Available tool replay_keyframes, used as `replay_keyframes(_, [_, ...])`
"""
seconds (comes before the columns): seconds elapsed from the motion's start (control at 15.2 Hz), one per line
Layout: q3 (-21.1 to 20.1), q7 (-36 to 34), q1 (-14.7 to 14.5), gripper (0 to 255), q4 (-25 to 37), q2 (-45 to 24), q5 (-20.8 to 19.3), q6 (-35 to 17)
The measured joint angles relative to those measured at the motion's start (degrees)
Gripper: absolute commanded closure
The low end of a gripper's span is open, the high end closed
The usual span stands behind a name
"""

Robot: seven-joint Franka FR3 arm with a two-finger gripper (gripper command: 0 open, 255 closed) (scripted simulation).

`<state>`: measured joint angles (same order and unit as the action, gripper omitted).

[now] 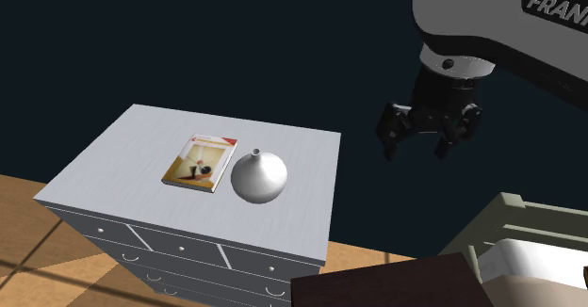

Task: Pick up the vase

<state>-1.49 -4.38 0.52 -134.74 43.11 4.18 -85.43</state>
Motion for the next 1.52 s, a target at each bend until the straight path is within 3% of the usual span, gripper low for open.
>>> replay_keyframes(0.26, [-1.7,-1.3,-0.7,0,-0.5,-2.5,1.1,-3.2])
replay_keyframes(0.92, [-9.5,-7.7,-3.2,0,3.6,-19.4,3.8,-17.1])
replay_keyframes(1.52, [-15.7,-15.2,-5.3,0,14.5,-37.5,1.3,-25.0])
